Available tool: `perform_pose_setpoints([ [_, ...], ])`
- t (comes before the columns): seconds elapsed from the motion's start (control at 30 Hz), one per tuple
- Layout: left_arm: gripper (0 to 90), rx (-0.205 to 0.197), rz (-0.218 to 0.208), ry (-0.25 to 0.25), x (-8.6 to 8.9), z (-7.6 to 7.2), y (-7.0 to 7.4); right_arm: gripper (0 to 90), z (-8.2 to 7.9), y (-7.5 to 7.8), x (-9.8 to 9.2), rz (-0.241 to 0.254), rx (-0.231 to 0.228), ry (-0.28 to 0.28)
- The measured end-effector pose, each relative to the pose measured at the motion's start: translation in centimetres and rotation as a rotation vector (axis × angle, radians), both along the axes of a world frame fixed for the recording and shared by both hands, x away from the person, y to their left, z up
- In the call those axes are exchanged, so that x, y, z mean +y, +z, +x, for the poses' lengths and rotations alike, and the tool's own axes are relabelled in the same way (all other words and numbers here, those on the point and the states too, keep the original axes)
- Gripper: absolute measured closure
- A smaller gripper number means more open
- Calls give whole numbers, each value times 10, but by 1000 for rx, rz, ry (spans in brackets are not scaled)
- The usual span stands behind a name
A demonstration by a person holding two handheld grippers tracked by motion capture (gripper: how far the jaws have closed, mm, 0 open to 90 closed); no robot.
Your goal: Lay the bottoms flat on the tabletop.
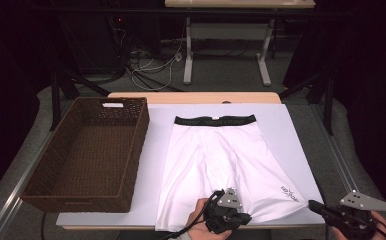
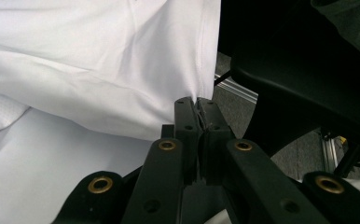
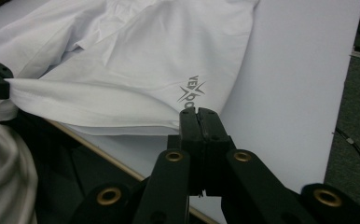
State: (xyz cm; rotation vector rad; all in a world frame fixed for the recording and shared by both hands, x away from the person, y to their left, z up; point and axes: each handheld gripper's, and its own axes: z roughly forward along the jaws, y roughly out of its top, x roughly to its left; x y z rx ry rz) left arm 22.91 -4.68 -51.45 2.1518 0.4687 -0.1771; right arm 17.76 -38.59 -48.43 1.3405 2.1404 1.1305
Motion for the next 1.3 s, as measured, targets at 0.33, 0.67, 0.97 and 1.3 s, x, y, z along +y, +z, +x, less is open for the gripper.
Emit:
perform_pose_setpoints([
  [0.33,715,30,-36,19,10,2,1,889,0,-6,3,7,14,16],
  [0.67,541,-20,-29,185,42,19,0,726,12,-8,19,1,-46,20],
  [0.97,482,-56,-26,288,65,41,0,609,37,-11,43,-20,-68,40],
  [1.3,417,-81,-55,385,93,71,20,537,59,5,65,-53,-118,57],
])
